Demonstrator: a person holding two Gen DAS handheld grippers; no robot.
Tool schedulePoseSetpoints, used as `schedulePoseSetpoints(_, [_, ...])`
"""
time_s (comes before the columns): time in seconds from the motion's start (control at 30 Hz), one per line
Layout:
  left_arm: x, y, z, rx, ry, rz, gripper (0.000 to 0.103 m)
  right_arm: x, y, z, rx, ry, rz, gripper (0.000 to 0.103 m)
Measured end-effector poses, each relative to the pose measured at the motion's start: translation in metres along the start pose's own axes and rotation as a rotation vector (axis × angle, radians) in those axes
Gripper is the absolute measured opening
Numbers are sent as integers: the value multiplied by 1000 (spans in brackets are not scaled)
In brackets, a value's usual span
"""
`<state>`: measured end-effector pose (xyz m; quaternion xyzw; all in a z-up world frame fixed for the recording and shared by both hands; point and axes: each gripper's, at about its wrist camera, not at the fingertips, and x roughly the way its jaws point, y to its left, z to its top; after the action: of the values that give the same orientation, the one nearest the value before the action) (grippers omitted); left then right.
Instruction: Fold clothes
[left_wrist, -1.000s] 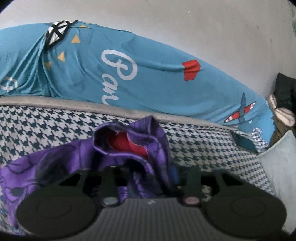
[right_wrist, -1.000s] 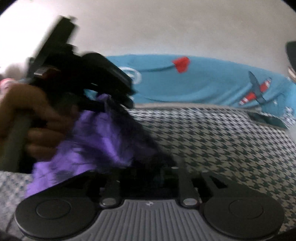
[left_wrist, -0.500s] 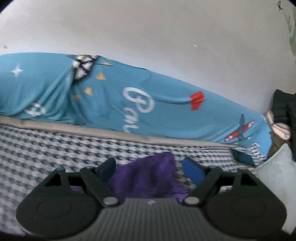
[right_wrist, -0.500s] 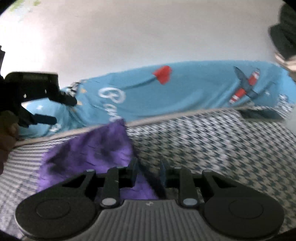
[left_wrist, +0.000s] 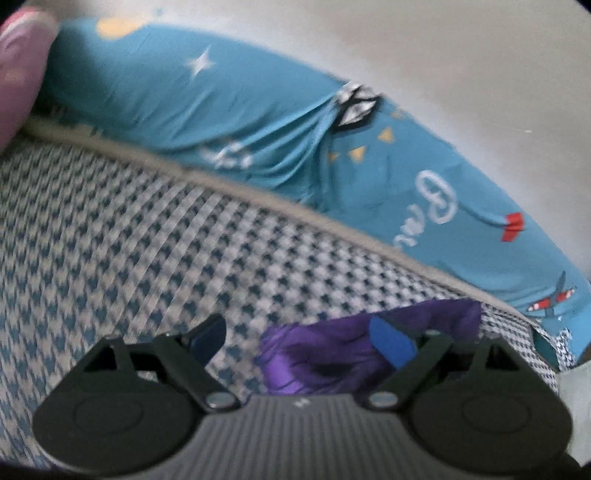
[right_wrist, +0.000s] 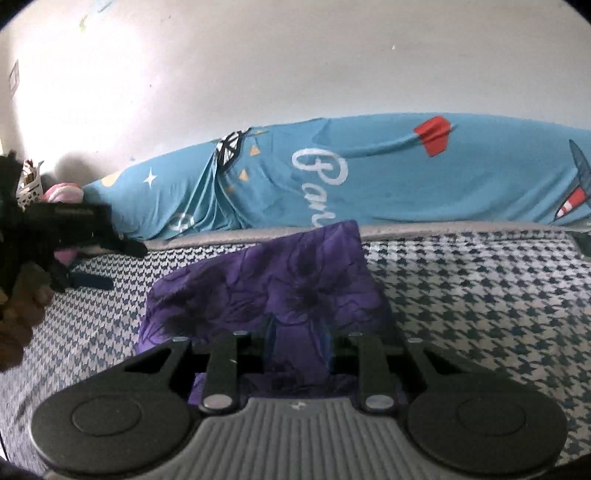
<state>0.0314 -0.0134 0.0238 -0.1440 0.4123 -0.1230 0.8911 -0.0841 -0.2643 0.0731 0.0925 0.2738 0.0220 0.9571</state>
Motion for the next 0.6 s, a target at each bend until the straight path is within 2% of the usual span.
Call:
schedulePoseSetpoints(0.13, [8, 14, -8, -29, 32, -8, 89, 7, 6, -1, 1, 27, 30, 24])
schedulePoseSetpoints(0.3, [17, 26, -18, -65, 87, -34, 89, -1, 38, -5, -84, 42, 163, 24])
schedulePoseSetpoints(0.4, [24, 35, -21, -139, 134, -103, 88, -4, 63, -10, -166, 60, 217, 24])
schedulePoseSetpoints(0.5, [27, 41, -20, -148, 137, -130, 88, -2, 83, -19, -208, 105, 276, 24])
schedulePoseSetpoints(0.6, [33, 48, -21, -202, 170, -165, 88, 1, 102, -31, -274, 144, 314, 24])
